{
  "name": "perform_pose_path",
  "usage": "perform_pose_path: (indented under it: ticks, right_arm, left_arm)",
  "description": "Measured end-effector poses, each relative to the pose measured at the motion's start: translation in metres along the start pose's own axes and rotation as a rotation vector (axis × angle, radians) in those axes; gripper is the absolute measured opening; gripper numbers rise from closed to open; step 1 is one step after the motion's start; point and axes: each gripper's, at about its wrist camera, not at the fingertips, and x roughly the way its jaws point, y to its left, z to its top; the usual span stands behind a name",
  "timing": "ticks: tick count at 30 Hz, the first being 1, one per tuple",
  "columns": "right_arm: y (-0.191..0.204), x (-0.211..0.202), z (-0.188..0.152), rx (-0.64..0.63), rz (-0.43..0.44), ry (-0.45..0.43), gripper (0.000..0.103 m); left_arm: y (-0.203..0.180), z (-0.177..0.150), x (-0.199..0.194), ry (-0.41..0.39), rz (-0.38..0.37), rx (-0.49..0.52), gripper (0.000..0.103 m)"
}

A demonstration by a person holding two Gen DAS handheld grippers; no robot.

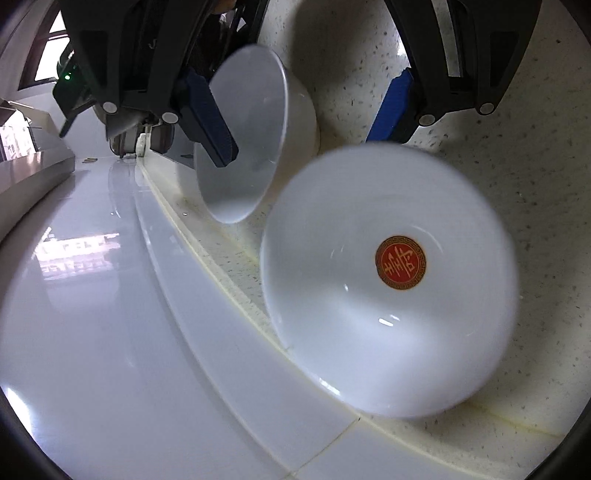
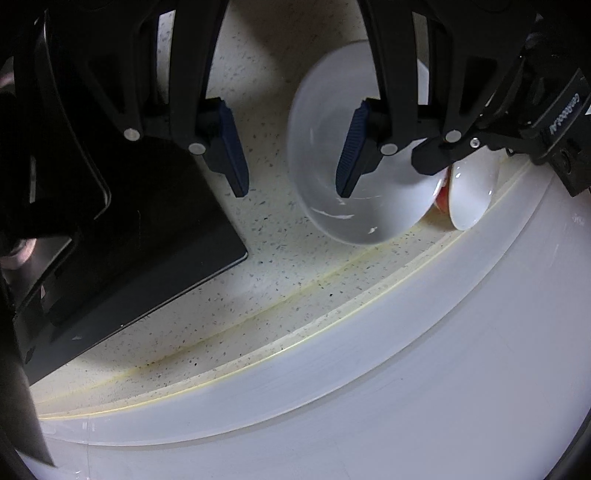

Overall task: Organize plates and bowls
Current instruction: 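Grasp the plain white bowl rim with both tools, then lift the white bowl with both tools and carry it from the wall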

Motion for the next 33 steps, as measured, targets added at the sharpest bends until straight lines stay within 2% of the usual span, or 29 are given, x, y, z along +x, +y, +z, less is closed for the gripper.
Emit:
perform_pose_path:
  ticks: [3, 4, 5, 6, 7, 9, 11, 17, 33]
  right_arm:
    - [-0.001, -0.001, -0.002, -0.01, 0.005, -0.009, 0.035]
    - [0.0, -0.002, -0.004, -0.024, 0.016, -0.012, 0.025]
    - [0.003, -0.004, -0.005, -0.036, 0.017, -0.015, 0.021]
    - [0.006, -0.005, -0.008, -0.053, 0.016, -0.02, 0.015]
    - [0.008, -0.006, -0.009, -0.059, 0.018, -0.024, 0.015]
    - [0.009, -0.009, -0.014, -0.061, 0.021, -0.024, 0.013]
    - [0.011, -0.01, -0.018, -0.065, 0.022, -0.022, 0.012]
    - [0.015, -0.022, -0.031, -0.075, 0.032, -0.015, 0.011]
    - [0.023, -0.041, -0.069, -0.118, 0.075, 0.021, 0.011]
  left_arm:
    - [-0.006, 0.003, 0.007, -0.003, 0.024, 0.037, 0.055]
    - [-0.008, 0.005, 0.01, 0.0, 0.029, 0.045, 0.046]
    - [-0.006, 0.004, 0.008, 0.007, 0.037, 0.064, 0.034]
    - [-0.009, 0.004, 0.01, 0.009, 0.044, 0.077, 0.028]
    - [-0.011, 0.004, 0.011, 0.011, 0.05, 0.09, 0.02]
    - [-0.016, -0.001, 0.008, -0.002, 0.064, 0.123, 0.015]
    - [-0.021, -0.004, 0.006, -0.015, 0.103, 0.16, 0.014]
    - [-0.015, -0.012, -0.008, -0.023, 0.145, 0.196, 0.014]
    - [-0.005, -0.047, -0.034, -0.042, 0.184, 0.197, 0.014]
